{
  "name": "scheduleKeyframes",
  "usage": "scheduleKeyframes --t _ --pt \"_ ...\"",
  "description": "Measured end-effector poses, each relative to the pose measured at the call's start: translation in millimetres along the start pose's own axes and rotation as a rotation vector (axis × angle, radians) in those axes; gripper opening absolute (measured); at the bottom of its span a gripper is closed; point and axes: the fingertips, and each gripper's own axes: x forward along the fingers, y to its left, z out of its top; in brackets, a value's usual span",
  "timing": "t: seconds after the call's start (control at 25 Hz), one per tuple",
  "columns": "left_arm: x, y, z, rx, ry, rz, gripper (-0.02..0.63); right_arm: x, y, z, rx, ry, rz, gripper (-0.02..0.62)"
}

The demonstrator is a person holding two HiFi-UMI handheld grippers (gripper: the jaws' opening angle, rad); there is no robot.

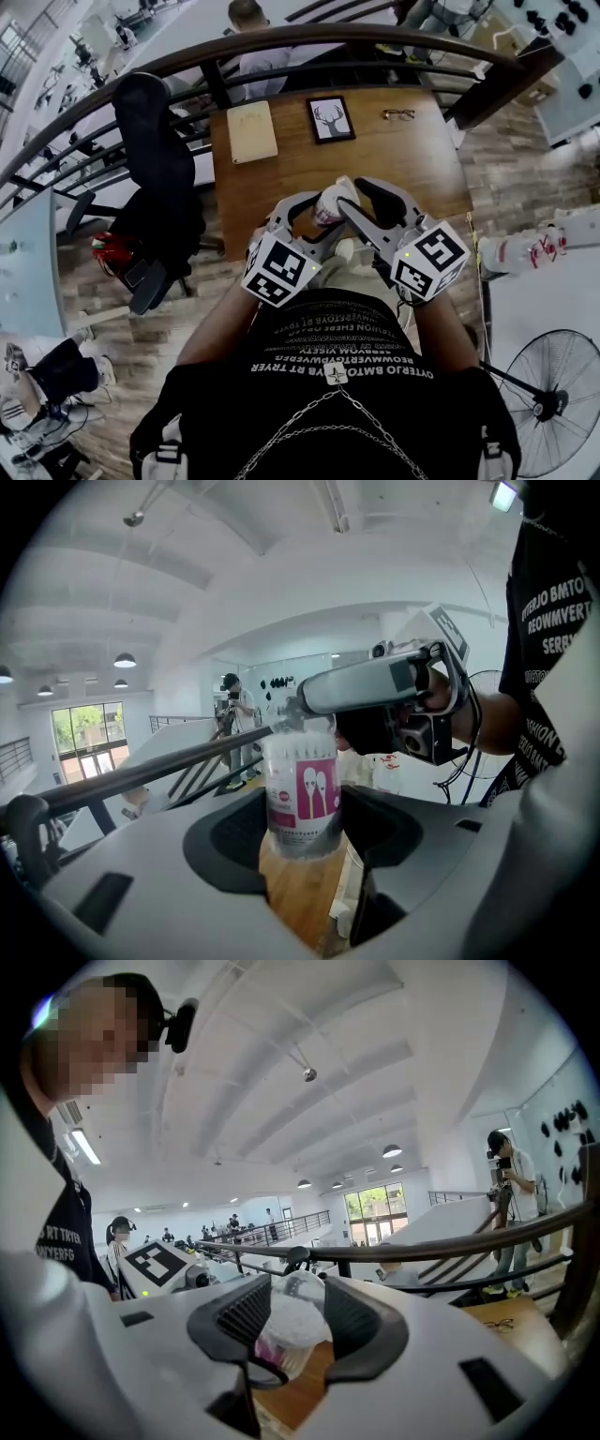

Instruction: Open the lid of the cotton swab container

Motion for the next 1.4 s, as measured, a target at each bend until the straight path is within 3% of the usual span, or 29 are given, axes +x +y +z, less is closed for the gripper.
scheduleKeyframes --t 0.36,0.6,0.92,1.2,1.4 --pt "5 1 8 -0.02 -0.049 0.003 0.264 -20 -17 11 -0.039 -0.056 -0.07 0.112" --pt "2 9 12 -0.024 -0.074 0.04 0.264 -29 -33 9 -0.005 -0.061 -0.12 0.11" --pt "4 8 12 -0.018 -0.094 0.028 0.264 -35 -50 -3 0.119 -0.079 -0.143 0.117" --pt "-1 15 16 -0.035 -0.125 0.039 0.264 -32 -63 -11 0.059 -0.024 -0.243 0.147" --pt "-8 22 21 -0.043 -0.155 0.064 0.264 -21 -57 -15 0.026 0.004 -0.243 0.156"
